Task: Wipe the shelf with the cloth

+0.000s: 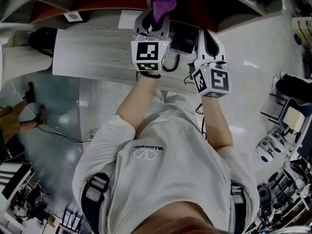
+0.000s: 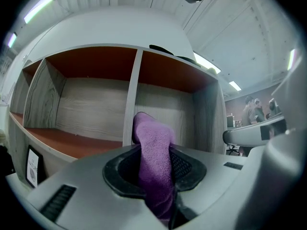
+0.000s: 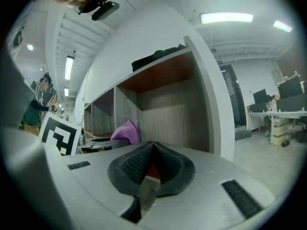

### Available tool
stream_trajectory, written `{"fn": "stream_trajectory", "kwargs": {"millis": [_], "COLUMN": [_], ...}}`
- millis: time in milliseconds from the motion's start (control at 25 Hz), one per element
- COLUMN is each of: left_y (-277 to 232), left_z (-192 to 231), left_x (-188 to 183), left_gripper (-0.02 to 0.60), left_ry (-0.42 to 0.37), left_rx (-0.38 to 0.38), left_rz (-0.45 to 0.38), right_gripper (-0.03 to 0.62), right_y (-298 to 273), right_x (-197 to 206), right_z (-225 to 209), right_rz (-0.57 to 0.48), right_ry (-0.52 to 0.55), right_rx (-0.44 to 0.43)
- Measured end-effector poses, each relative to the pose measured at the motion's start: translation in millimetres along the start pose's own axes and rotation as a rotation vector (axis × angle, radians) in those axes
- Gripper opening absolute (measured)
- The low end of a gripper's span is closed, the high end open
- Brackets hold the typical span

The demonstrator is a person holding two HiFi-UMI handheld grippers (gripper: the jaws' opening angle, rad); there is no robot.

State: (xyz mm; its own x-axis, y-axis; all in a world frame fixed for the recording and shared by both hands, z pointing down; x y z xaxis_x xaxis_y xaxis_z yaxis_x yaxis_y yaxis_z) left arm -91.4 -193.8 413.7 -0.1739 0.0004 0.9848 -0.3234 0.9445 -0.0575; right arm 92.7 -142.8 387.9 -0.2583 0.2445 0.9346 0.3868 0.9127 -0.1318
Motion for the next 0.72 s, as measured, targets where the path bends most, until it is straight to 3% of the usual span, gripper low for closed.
{"fn": "stream_trajectory", "kwargs": {"millis": [720], "left_y": [-8.8], "left_z": [-5.7], "left_x": [40.6], "left_gripper": [0.103], "left_ry": [0.01], "left_rx": [0.02], "left_rz": [0.077], "right_gripper": [0.002], "right_y": [-8.7], "right_x": [15.6], "right_z": [-12.1], "right_rz": [0.035], "right_ry": [-0.02], "right_rx": [0.031]}}
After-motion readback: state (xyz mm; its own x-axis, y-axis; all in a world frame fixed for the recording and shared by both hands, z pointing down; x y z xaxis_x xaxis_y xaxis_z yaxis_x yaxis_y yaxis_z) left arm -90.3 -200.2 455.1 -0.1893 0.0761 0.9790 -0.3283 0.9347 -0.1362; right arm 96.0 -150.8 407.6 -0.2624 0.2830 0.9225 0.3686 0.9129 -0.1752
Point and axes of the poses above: the fingertips, and each gripper's own axes: y backward along the fingers, z to its left, x out of its underside, the point moved 9 cm from there along y, backward along the fingers, and after that the axes turned 13 degrees about -y, right-handed, at the moved point
